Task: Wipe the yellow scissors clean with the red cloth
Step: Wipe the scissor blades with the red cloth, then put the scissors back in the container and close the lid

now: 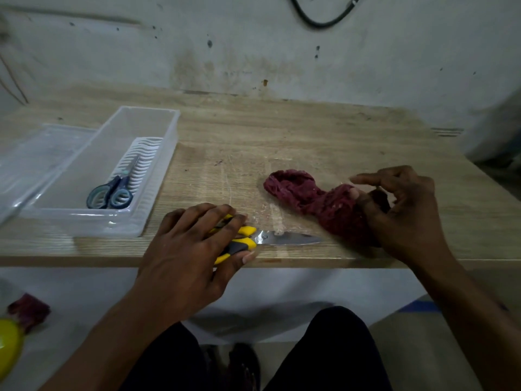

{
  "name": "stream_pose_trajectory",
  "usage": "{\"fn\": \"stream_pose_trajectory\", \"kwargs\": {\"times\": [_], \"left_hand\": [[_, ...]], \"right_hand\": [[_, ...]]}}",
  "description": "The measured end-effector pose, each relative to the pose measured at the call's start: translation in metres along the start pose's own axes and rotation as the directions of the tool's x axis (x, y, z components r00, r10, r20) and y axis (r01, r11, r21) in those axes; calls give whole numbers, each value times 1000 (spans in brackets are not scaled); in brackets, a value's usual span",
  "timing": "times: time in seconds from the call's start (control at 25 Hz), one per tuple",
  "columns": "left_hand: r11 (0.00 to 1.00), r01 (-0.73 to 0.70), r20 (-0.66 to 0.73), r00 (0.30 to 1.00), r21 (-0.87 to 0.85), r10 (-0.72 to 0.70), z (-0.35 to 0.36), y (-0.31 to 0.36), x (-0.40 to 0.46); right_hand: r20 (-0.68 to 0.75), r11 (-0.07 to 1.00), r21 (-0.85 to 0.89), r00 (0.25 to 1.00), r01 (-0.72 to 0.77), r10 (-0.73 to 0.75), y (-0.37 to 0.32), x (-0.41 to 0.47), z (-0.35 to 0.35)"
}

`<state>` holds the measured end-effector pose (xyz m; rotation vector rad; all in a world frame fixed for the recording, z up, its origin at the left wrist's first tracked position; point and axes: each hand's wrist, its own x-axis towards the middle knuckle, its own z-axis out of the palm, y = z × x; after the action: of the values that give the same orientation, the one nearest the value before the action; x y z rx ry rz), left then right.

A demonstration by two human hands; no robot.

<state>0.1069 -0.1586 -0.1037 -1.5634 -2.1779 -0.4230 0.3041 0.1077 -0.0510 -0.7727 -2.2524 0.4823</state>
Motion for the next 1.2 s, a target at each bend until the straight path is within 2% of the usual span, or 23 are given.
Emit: {"fn": "stream_pose_trajectory", "kwargs": {"times": [0.24,0.32,0.36,0.4,0.44,0.48,0.52,0.56,0.6,0.64,0.68,0.72,0.8,0.92,1.0,1.04,1.12,1.2], "left_hand": [[1000,-2,-45,999,-24,1,-4,3,-3],[984,46,-106,992,-172,-65,-16,7,-2],[946,98,-124,982,-308,-143,-24,9,-1],[859,163,-108,964,-486,-244,-36,14,2],[693,224,-42,938,-686,-344,-49,20,5],[432,283,80,899,-856,-430,-63,26,10],[130,346,247,843,-929,-477,-76,27,14],[-140,382,401,784,-913,-474,-86,28,18],[-320,384,496,736,-866,-460,-95,27,21],[-403,381,545,696,-832,-468,-103,25,23],[-426,380,563,660,-821,-497,-108,23,23],[-391,387,549,631,-835,-549,-114,20,22],[-205,415,439,614,-887,-656,-121,11,21],[179,320,68,631,-931,-773,-131,-32,14],[345,321,-96,594,-882,-798,-137,-75,-3],[427,364,-157,581,-828,-799,-138,-97,-14],[571,553,-249,550,-607,-797,-138,-135,-41],[587,740,-260,527,-329,-809,-133,-169,-63]], "right_hand": [[-42,1000,6,999,23,-23,-29,-16,-12],[-112,996,25,990,88,-85,-41,-25,-19],[-157,990,60,980,130,-119,-49,-31,-21],[-194,976,140,971,169,-140,-62,-37,-21],[-194,948,257,971,188,-140,-77,-41,-18],[-143,913,370,981,174,-129,-91,-46,-10],[-49,883,451,991,130,-121,-107,-47,0],[87,868,493,990,53,-110,-122,-47,10],[233,858,514,965,-19,-118,-134,-46,19],[348,840,540,924,-60,-158,-147,-44,27],[419,817,570,885,-85,-201,-158,-43,33],[451,796,597,862,-97,-233,-171,-41,38],[459,767,629,857,-127,-234,-190,-35,46],[460,694,675,878,-250,-131,-211,-9,62],[437,719,656,892,-228,-117,-224,20,74],[424,766,617,896,-177,-134,-230,33,82],[444,824,548,885,-143,-142,-241,56,103],[490,811,538,868,-227,-82,-250,73,127]]}}
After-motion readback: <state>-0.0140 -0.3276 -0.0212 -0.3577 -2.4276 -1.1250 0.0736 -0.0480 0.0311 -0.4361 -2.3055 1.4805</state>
